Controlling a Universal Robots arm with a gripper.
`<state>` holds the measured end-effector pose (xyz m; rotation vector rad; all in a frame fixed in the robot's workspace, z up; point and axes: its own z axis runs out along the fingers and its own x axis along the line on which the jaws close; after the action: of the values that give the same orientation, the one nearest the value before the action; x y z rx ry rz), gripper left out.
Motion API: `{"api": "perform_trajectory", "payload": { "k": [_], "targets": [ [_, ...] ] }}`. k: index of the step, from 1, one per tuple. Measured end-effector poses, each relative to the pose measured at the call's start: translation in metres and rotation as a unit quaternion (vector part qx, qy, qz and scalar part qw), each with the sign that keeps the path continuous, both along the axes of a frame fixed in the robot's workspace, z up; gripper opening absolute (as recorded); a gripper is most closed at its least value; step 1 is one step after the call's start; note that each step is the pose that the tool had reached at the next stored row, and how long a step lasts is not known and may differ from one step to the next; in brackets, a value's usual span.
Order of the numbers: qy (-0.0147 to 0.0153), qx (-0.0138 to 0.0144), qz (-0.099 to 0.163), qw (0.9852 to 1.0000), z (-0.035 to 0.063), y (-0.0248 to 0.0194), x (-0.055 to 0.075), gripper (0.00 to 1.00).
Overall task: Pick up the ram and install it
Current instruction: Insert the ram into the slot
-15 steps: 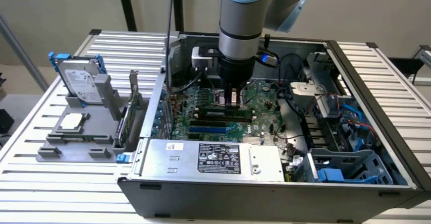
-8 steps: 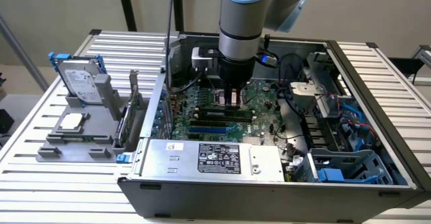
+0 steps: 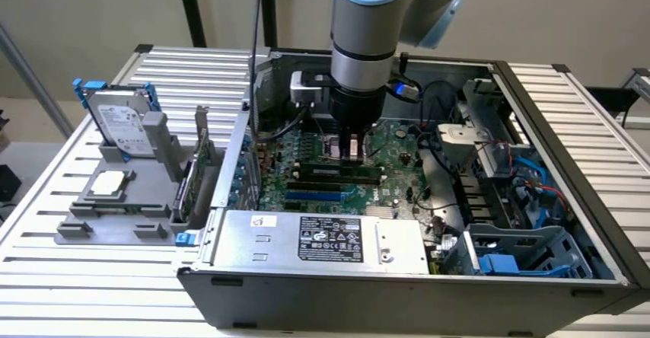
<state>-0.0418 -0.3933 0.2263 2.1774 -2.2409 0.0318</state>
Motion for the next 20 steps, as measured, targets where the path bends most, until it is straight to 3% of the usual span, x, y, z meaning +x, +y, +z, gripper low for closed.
{"api": "perform_trajectory", "payload": {
  "k": [6,16,20],
  "targets": [
    [-0.0001,-0.0008,0.0,1.0,-0.001,0.0,-0.0003,0.13],
    [0.0,-0.0054,0.0,1.0,-0.0015,0.0,-0.002,0.13],
    [-0.0002,-0.0052,0.0,1.0,0.0002,0.0,-0.0021,0.21]
  ]
}}
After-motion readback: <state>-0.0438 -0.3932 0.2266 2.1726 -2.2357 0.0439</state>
